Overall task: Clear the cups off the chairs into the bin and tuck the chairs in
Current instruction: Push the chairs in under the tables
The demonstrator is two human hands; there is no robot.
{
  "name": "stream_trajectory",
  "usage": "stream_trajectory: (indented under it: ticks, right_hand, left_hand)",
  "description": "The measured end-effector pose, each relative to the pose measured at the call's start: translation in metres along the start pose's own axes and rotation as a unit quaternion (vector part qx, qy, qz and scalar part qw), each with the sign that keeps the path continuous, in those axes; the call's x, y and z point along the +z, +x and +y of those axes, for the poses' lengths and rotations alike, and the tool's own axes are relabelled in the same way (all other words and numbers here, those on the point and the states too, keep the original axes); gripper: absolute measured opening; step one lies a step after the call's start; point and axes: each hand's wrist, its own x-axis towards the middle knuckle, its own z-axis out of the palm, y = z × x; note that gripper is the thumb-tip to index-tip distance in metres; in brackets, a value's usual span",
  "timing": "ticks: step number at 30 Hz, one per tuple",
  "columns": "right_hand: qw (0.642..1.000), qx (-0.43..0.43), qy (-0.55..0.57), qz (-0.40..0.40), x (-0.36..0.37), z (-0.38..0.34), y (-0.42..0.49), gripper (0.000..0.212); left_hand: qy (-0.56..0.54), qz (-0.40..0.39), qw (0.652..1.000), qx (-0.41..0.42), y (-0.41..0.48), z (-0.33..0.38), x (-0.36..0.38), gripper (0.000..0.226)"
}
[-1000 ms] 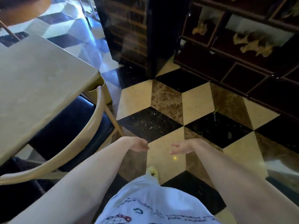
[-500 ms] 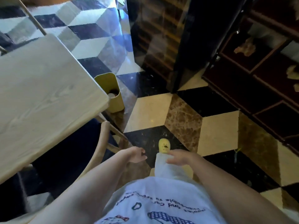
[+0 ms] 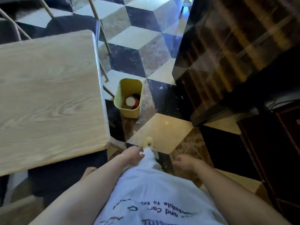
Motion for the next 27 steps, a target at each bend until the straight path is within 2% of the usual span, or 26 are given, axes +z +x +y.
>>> stream_trajectory:
  ticks: [6, 10, 14, 19, 22, 24, 27]
  right_hand:
    - [0.996, -0.040, -0.064, -0.051, -0.099, -0.030, 0.049, 0.040]
    - [0.992, -0.012, -0.105, -0.074, -0.189, -0.051, 0.082, 0.040]
    - [0.988, -0.036, -0.147, -0.043, -0.295, -0.091, 0.112, 0.044]
    - [0.957, -0.056, -0.277, -0.061, -0.403, -0.139, 0.165, 0.047]
    - [0.948, -0.066, -0.306, -0.063, -0.459, -0.165, 0.201, 0.053]
    - [0.941, -0.083, -0.324, -0.060, -0.489, -0.181, 0.219, 0.045]
    - [0.905, -0.101, -0.403, -0.097, -0.537, -0.203, 0.246, 0.043]
  left_hand:
    - [-0.042, -0.057, 0.996, -0.047, 0.076, 0.006, -0.072, 0.039]
    - [-0.081, -0.042, 0.994, -0.051, 0.113, 0.018, -0.141, 0.038]
    - [-0.100, -0.013, 0.993, -0.057, 0.150, 0.013, -0.219, 0.035]
    - [-0.130, 0.001, 0.989, -0.069, 0.189, 0.018, -0.314, 0.040]
    - [-0.176, 0.023, 0.979, -0.102, 0.220, 0.019, -0.349, 0.039]
    - [-0.207, 0.035, 0.971, -0.115, 0.238, 0.021, -0.369, 0.039]
    - [-0.252, 0.040, 0.957, -0.139, 0.263, 0.028, -0.398, 0.039]
